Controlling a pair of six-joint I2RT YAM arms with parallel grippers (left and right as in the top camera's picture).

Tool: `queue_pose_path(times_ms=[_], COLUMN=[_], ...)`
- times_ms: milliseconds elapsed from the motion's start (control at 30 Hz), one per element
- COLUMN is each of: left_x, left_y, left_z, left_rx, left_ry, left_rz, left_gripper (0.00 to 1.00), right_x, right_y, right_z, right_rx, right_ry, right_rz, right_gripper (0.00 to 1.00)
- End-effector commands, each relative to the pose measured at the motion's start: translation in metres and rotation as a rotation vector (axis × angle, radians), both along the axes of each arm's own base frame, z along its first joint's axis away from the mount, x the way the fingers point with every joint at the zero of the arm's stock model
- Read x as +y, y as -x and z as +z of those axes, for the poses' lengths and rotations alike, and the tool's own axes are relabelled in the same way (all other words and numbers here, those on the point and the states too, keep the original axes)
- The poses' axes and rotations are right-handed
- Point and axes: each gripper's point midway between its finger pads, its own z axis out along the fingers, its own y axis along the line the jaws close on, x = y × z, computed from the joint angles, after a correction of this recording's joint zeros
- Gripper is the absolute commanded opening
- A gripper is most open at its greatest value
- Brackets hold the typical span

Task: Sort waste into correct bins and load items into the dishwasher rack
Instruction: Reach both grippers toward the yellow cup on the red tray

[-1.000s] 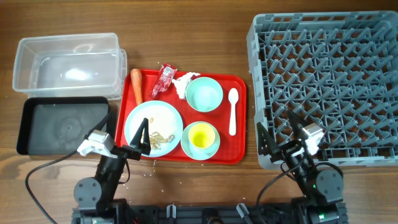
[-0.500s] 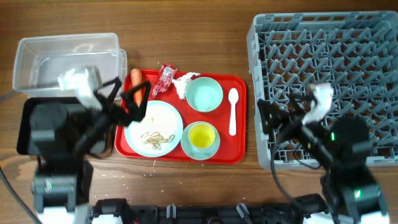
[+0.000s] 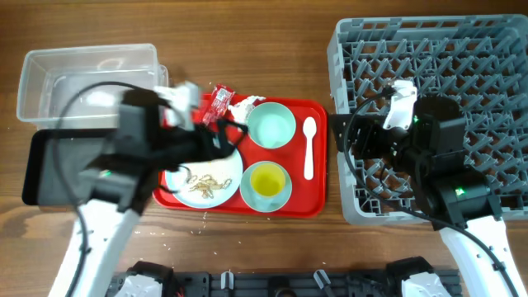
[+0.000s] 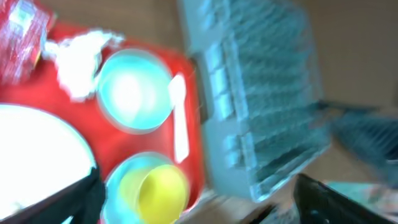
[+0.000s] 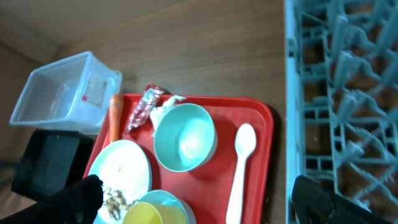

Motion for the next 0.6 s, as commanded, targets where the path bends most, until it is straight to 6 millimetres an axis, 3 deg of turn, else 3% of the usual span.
queue_pose_path(times_ms=[0, 100, 300, 567], left_x=[-0.006, -0.025, -0.036, -0.047], left_y=[-0.003, 0.003, 0.006, 0.014], left_z=[-0.042, -0.07, -0.12, -0.146], left_rx=[-0.003, 0.022, 0.167, 0.259], left_ry=[-0.311, -0.423, -0.503, -0.497], left_rz=[0.037, -0.022, 0.012, -0.042], left_gripper=[0.8, 0.72, 0.61, 0.4], right_x=[-0.028, -0.035, -0.035, -0.035], right_y=[-0.008, -0.004, -0.004, -0.004], right_z=[-0.009, -0.024, -0.036, -0.035], right_rx=[0.064, 0.17, 0.229, 0.226], right_ry=[0.048, 0.092, 0.124, 0.123], right_rz=[-0.158, -0.163, -0.139, -0.14], right_gripper=[1.0, 1.0, 0.99, 1.0])
